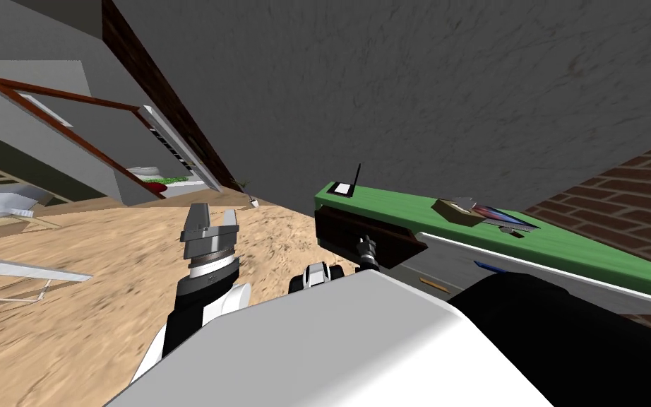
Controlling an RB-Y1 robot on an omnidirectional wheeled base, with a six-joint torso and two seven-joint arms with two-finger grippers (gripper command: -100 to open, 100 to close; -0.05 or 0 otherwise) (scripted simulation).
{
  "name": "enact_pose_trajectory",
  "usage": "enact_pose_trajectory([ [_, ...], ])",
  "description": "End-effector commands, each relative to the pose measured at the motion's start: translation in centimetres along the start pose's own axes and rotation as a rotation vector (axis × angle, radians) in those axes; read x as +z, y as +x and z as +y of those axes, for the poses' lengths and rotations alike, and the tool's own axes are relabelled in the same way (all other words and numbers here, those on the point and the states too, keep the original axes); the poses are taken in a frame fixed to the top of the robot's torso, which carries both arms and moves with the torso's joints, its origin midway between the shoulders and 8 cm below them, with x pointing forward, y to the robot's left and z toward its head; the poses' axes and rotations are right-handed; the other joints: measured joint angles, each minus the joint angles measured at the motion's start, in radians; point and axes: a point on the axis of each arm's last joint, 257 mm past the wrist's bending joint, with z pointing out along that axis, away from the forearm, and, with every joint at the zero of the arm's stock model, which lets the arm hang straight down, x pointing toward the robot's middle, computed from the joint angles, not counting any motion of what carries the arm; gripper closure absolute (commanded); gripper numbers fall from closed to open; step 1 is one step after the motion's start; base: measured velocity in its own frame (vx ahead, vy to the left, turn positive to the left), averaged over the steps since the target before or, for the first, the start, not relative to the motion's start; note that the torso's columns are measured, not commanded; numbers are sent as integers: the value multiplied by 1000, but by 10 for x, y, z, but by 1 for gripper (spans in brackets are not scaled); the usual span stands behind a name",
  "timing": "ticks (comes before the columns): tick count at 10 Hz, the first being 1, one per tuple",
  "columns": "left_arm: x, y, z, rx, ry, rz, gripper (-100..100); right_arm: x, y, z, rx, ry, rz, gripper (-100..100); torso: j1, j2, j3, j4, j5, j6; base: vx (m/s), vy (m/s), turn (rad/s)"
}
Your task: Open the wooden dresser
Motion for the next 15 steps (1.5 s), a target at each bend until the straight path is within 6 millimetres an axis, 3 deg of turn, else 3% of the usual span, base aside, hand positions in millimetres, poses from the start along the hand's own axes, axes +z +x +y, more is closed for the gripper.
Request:
enact_pose_trajectory([
  [1, 0, 0, 0, 0, 0, 0, 0, -12, 0, 3, -7, -5, -11, 100, 0, 1, 1, 1, 1, -1, 19, -1, -69],
  [8, 0, 0, 0, 0, 0, 0, 0, -97, -4, 23, -16, -63, -75, 100, -2, 1, 1, 0, 0, 2, 42, 10, -118],
  [10, 0, 0, 0, 0, 0, 0, 0, -111, -7, 25, -13, -73, -88, 100, 0, 1, 2, 0, 0, -1, 21, -2, -70],
  [11, 0, 0, 0, 0, 0, 0, 0, -116, -14, 13, -22, -57, -94, -100, 1, 1, 1, 0, 0, 0, 52, -15, -33],
  [15, 0, 0, 0, 0, 0, 0, 0, -143, -24, -4, -26, -57, -99, -100, 6, 4, 1, 3, 6, 1, 62, -25, -3],
])
